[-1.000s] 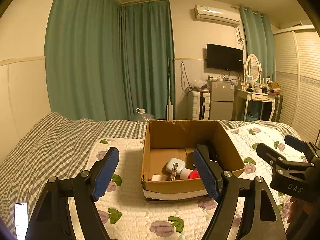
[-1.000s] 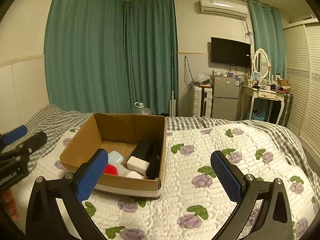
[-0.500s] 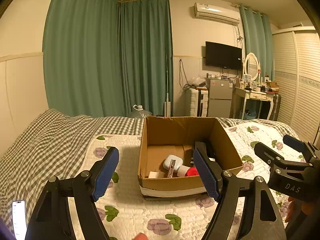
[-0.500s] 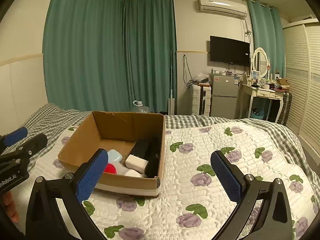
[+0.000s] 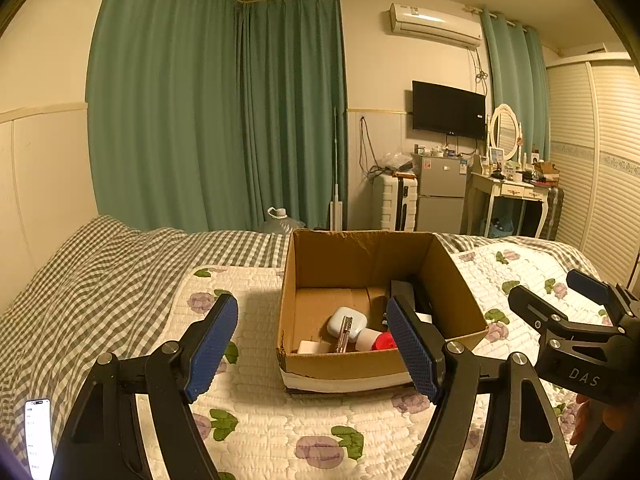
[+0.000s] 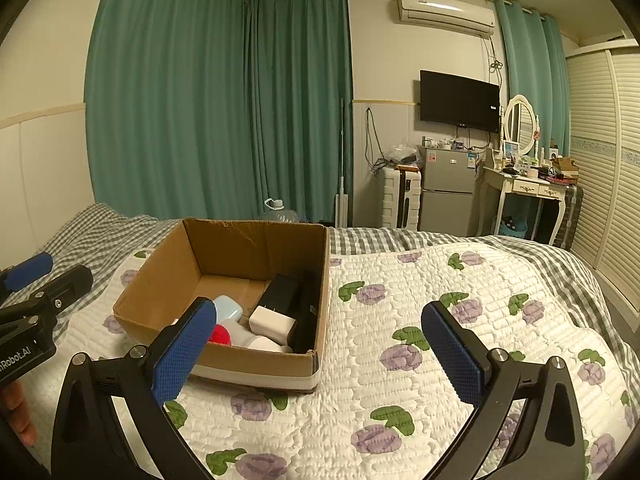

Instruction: Organize rigid objects

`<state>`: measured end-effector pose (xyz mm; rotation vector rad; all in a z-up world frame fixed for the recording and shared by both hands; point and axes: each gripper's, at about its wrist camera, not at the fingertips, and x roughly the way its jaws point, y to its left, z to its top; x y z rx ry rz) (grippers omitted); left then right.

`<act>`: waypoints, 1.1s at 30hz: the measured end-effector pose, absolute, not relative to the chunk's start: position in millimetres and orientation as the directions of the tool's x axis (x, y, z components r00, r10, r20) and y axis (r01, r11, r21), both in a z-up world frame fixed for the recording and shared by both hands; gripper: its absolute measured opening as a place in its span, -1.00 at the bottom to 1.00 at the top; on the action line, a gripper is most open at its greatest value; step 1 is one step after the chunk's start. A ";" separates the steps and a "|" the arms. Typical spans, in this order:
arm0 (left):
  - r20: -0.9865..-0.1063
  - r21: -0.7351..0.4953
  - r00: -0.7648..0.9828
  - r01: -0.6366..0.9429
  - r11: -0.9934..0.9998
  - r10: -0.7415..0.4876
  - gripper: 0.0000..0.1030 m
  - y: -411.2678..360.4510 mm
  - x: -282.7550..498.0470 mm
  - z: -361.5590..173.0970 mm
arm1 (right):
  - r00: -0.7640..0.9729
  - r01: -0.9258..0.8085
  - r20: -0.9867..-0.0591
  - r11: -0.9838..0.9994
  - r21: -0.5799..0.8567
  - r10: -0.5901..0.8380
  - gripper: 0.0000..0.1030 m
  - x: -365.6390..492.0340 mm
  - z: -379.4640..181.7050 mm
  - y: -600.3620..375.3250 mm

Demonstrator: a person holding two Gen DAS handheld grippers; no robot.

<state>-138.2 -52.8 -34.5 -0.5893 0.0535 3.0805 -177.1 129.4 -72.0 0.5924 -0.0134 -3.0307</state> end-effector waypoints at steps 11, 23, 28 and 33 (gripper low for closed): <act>-0.369 0.033 -0.929 -0.011 -0.999 -0.002 0.54 -53.1 -137.5 -35.3 | -0.923 0.052 -0.382 -0.999 0.017 -0.054 1.00 -179.5 -72.3 127.5; -0.372 0.032 -0.928 -0.013 -0.999 0.000 0.54 -52.6 -137.6 -35.0 | -0.920 0.049 -0.389 -0.999 0.016 -0.051 1.00 -180.5 -74.8 125.9; -0.375 0.037 -0.927 -0.010 -0.999 -0.004 0.54 -50.6 -137.0 -35.7 | -0.917 0.048 -0.395 -0.999 0.018 -0.051 1.00 -182.3 -75.9 125.9; -0.377 0.039 -0.926 -0.009 -0.999 -0.007 0.54 -49.9 -136.6 -36.5 | -0.917 0.046 -0.397 -0.999 0.017 -0.049 1.00 -182.8 -76.9 125.4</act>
